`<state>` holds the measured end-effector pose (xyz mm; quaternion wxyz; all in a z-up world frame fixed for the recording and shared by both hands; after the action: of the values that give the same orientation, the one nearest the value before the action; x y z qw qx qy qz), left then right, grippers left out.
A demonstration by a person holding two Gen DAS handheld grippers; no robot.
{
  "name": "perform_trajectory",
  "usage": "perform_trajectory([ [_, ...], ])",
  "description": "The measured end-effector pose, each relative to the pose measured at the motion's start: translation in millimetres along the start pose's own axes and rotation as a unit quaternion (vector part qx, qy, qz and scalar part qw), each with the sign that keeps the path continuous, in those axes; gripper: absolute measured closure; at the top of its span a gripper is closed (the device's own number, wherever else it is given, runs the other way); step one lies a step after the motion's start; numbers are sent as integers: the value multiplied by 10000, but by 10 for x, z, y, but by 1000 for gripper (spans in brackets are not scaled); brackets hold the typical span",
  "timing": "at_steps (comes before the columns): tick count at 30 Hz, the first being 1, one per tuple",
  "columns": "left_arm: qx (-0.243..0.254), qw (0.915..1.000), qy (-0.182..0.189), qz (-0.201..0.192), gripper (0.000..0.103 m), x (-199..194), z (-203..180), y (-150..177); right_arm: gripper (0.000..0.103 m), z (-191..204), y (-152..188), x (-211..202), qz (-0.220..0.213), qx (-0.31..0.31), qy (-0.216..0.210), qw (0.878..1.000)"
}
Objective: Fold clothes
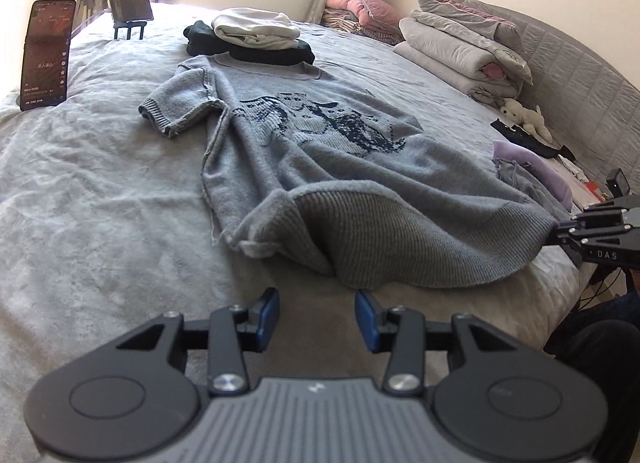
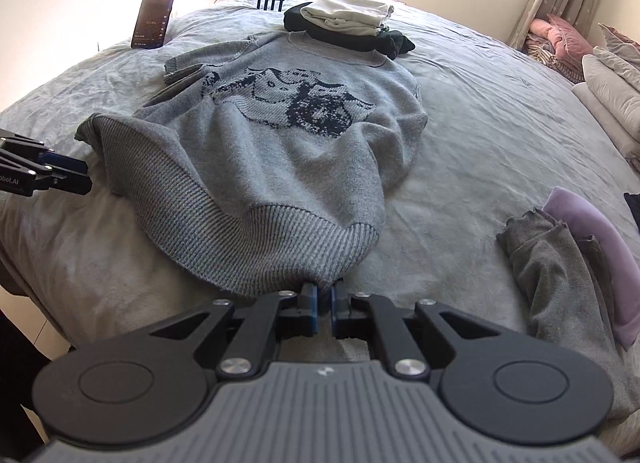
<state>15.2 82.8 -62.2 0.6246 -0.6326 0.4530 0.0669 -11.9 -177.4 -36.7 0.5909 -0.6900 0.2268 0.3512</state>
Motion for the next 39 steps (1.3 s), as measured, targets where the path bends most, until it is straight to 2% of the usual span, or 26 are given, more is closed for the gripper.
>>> perform_trajectory([
  [6,-160,9994,-38,-320,60,-12,26,-82,95,9,52,40,-15,9,-49,10000],
  [10,-348,9980,-122,-516,64,17,74,-135,95,-13,65,54,-26,10,-73,10000],
  [13,-432,9973,-150,-567,92,42,72,-161,95,-32,65,66,-42,10,-68,10000],
  [14,-440,9972,-177,-570,97,35,67,-169,95,-36,61,66,-49,13,-65,10000],
  [19,-616,9954,-427,-588,100,-135,70,-206,95,-66,25,2,-165,-32,-20,9999],
  [26,-862,9937,-444,-564,101,-542,101,-110,95,-31,-14,-156,-270,-312,-14,9991],
  [34,-742,9959,-517,-54,101,-716,92,154,97,47,69,-207,-148,-527,-88,9985],
  [39,-633,9943,-800,298,101,-586,172,342,97,2,140,-205,8,-343,-253,9991],
])
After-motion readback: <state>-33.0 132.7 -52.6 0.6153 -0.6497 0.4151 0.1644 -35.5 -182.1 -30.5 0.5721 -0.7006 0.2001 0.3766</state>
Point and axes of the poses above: each gripper's, at about its wrist camera, not at the fingertips, and x roughly the way its jaws point, z to its left, y to its underside, the point moved 7 cm from there along x, roughly the way its jaws point, and after that the axes turned 5 degrees about x, right-handed, at the moved point
